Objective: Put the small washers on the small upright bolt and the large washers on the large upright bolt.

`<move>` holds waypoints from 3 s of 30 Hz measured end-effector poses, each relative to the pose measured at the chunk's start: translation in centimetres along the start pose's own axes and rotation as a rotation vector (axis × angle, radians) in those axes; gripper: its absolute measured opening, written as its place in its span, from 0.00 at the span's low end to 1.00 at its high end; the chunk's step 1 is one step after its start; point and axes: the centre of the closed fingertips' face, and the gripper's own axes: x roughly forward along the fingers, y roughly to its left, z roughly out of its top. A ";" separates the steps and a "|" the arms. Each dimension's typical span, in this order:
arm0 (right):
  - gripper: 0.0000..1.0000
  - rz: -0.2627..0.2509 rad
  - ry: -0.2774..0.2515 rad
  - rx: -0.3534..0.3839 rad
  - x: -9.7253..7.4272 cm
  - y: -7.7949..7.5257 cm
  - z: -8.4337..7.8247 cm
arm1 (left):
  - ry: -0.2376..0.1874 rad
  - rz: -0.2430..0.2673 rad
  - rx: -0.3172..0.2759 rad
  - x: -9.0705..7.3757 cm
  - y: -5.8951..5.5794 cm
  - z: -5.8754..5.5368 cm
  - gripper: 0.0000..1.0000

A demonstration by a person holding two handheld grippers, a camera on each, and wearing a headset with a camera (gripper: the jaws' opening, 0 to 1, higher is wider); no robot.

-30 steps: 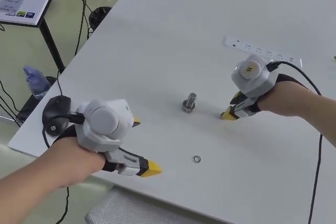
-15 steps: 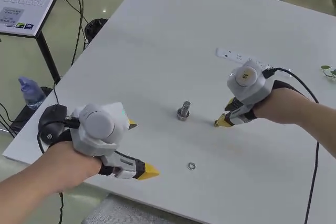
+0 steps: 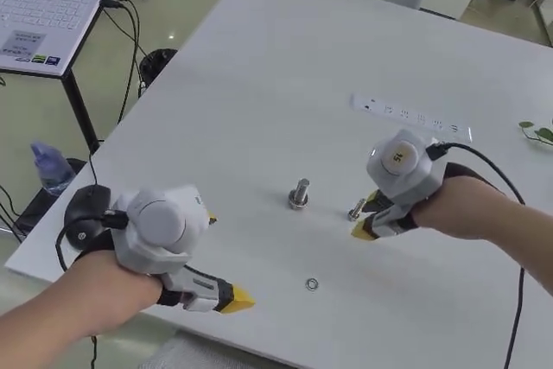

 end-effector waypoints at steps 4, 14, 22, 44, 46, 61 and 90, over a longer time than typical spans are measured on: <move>0.30 0.012 -0.014 -0.008 0.1 1.4 0.0 | 0.005 0.011 -0.002 -0.3 -0.1 -0.4 0.81; 0.30 0.041 -0.027 -0.035 0.5 4.6 -0.2 | 0.000 0.025 -0.015 -0.7 -0.4 -0.7 0.81; 0.31 0.074 -0.017 -0.045 1.5 6.9 -0.6 | 0.005 0.020 -0.009 -0.7 -0.6 -0.8 0.81; 0.30 0.053 -0.021 -0.066 6.0 8.4 -0.7 | -0.004 0.017 -0.026 -0.5 -0.6 -1.4 0.78; 0.30 0.058 -0.027 -0.065 6.5 8.5 -0.6 | -0.003 0.016 -0.031 -0.5 -0.6 -1.5 0.78; 0.26 0.055 0.009 -0.044 8.3 8.3 -1.0 | -0.005 0.011 -0.043 -0.5 -0.3 -1.5 0.77; 0.14 0.026 0.063 -0.064 8.4 8.1 -0.8 | -0.023 0.012 -0.058 -0.4 -0.3 -1.5 0.74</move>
